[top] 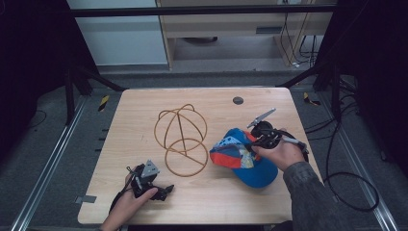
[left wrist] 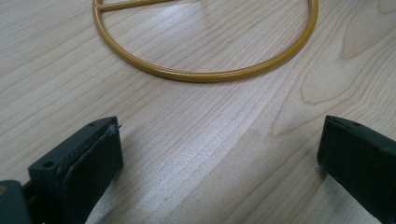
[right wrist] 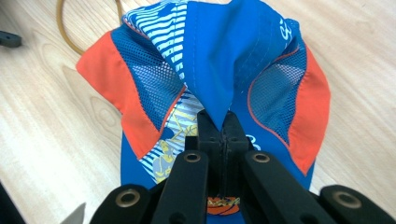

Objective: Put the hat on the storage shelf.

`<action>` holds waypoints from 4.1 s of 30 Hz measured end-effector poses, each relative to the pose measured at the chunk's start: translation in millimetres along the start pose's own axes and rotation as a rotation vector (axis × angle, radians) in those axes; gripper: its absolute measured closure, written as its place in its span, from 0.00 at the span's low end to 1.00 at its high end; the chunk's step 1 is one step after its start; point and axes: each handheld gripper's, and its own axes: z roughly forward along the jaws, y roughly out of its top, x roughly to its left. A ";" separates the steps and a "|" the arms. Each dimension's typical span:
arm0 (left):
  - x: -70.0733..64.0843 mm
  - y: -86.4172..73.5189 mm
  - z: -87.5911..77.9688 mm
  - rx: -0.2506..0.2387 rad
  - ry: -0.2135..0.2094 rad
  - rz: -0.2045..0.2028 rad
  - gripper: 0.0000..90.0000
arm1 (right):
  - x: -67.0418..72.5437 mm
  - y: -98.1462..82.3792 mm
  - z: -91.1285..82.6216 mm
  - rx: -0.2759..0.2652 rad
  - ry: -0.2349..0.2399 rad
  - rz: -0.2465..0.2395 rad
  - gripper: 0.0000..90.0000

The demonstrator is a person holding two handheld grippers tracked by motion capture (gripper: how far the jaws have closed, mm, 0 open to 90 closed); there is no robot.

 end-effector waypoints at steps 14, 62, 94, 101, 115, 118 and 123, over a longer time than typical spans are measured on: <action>-0.2 -0.1 -0.1 0.000 0.005 -0.001 0.00 | 2.2 12.5 -40.3 -0.040 -0.018 -0.019 1.00; 3.7 -0.5 -1.4 0.004 0.061 -0.053 0.00 | 42.7 97.4 -153.0 -0.278 -0.158 -0.019 1.00; 4.3 -2.8 -4.1 0.007 0.059 -0.053 0.00 | 124.2 188.1 -96.3 -0.253 -0.030 -0.313 1.00; 4.2 -3.0 -4.3 0.008 0.059 -0.052 0.00 | 127.8 196.5 -84.0 -0.228 -0.018 -0.316 1.00; 4.1 -3.0 -4.4 0.009 0.062 -0.052 0.00 | 132.9 211.0 -52.3 -0.195 0.008 -0.318 1.00; 4.2 -3.0 -4.3 0.008 0.060 -0.052 0.00 | 132.2 212.0 -51.0 -0.195 0.007 -0.314 1.00; 4.2 -3.1 -4.3 0.007 0.059 -0.051 0.00 | 132.7 213.1 -44.1 -0.186 0.012 -0.315 1.00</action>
